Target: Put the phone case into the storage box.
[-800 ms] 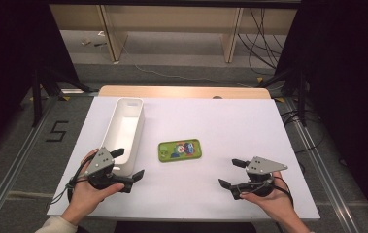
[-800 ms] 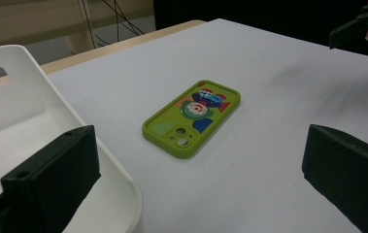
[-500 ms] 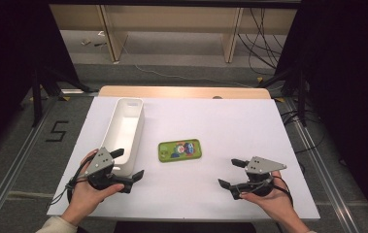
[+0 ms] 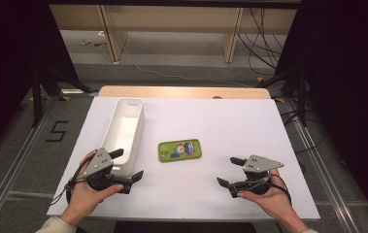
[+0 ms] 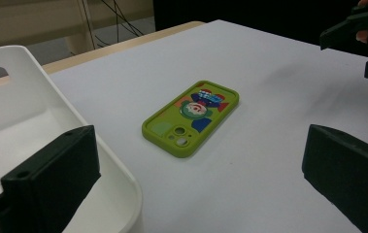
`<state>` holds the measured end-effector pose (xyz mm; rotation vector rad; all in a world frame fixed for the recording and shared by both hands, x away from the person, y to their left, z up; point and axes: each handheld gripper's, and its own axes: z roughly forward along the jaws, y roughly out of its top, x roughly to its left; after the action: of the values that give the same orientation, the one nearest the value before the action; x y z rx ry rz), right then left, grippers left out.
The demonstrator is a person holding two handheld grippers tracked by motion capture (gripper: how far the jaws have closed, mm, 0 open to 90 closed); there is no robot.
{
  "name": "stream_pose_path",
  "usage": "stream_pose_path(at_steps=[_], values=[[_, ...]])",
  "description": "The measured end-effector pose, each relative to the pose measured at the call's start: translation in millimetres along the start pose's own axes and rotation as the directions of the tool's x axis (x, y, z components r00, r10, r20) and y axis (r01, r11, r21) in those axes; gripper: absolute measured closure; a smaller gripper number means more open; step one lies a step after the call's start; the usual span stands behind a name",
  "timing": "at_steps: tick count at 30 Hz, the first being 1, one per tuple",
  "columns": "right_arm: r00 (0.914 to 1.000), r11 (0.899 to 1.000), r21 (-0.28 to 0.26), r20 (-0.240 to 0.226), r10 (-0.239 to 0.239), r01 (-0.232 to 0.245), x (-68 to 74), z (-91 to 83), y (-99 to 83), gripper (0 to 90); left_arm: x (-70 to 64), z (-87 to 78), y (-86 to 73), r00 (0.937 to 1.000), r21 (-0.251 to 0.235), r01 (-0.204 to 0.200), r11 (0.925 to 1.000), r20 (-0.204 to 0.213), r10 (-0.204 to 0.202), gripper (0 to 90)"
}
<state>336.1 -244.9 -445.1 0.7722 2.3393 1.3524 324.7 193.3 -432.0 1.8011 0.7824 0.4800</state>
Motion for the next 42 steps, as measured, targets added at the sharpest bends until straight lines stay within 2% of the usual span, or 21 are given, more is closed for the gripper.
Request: stream_pose_path(at_steps=[7, 10, 14, 16, 18, 21, 22, 27, 37, 42], values=[[0.9999, 1.000, 0.001, -0.008, -0.013, 0.013, 1.2, 3.4, 3.5, 16.6, -0.6, -1.7, -0.8, 1.0000, -0.001, -0.003, 1.0000, 0.000, 0.003, 0.0], [0.9993, 0.999, 0.010, -0.001, -0.038, 0.038, 1.0, 5.5, 7.0, 20.9, -0.7, -3.5, -1.0, 1.0000, -0.007, 0.001, 1.0000, -0.003, -0.001, 0.0], [0.9986, 0.998, 0.025, 0.010, -0.051, 0.051, -3.3, 12.4, 14.3, 39.4, -1.3, -3.9, -0.9, 1.0000, -0.004, -0.005, 1.0000, -0.001, 0.005, 0.0], [0.9984, 0.998, 0.044, 0.028, -0.050, 0.049, -6.1, 16.3, 17.0, 60.2, -1.3, -4.0, -0.9, 1.0000, -0.004, -0.007, 1.0000, -0.003, 0.007, 0.1], [0.9983, 0.996, 0.070, 0.031, -0.050, 0.048, -9.8, 21.3, 21.5, 74.1, -1.0, -4.1, -1.2, 1.0000, -0.005, -0.005, 1.0000, -0.003, 0.005, 0.6], [0.9954, 0.993, 0.097, 0.068, -0.068, 0.061, -13.8, 29.8, 29.9, 87.9, -0.5, -4.3, -1.3, 1.0000, -0.006, -0.001, 1.0000, -0.002, 0.001, 1.7], [0.9951, 0.993, 0.101, 0.073, -0.067, 0.059, -15.0, 32.4, 32.2, 90.0, -0.5, -4.4, -1.2, 1.0000, -0.007, -0.003, 1.0000, -0.003, 0.003, 2.2], [0.9915, 0.988, 0.143, 0.103, -0.079, 0.064, -26.9, 58.4, 48.2, 90.0, -0.5, -4.5, -1.2, 1.0000, -0.008, -0.002, 1.0000, -0.001, 0.002, 2.9], [0.9932, 0.979, 0.206, 0.113, -0.028, 0.004, -54.2, 122.1, 71.6, 90.0, 0.8, -4.2, -1.8, 1.0000, -0.007, 0.008, 0.9999, 0.006, -0.008, 3.7], [0.9923, 0.966, 0.258, 0.119, -0.035, 0.003, -62.0, 151.4, 78.2, 90.0, 1.3, -4.6, -2.3, 0.9999, -0.009, 0.011, 0.9999, 0.008, -0.011, 3.8]])
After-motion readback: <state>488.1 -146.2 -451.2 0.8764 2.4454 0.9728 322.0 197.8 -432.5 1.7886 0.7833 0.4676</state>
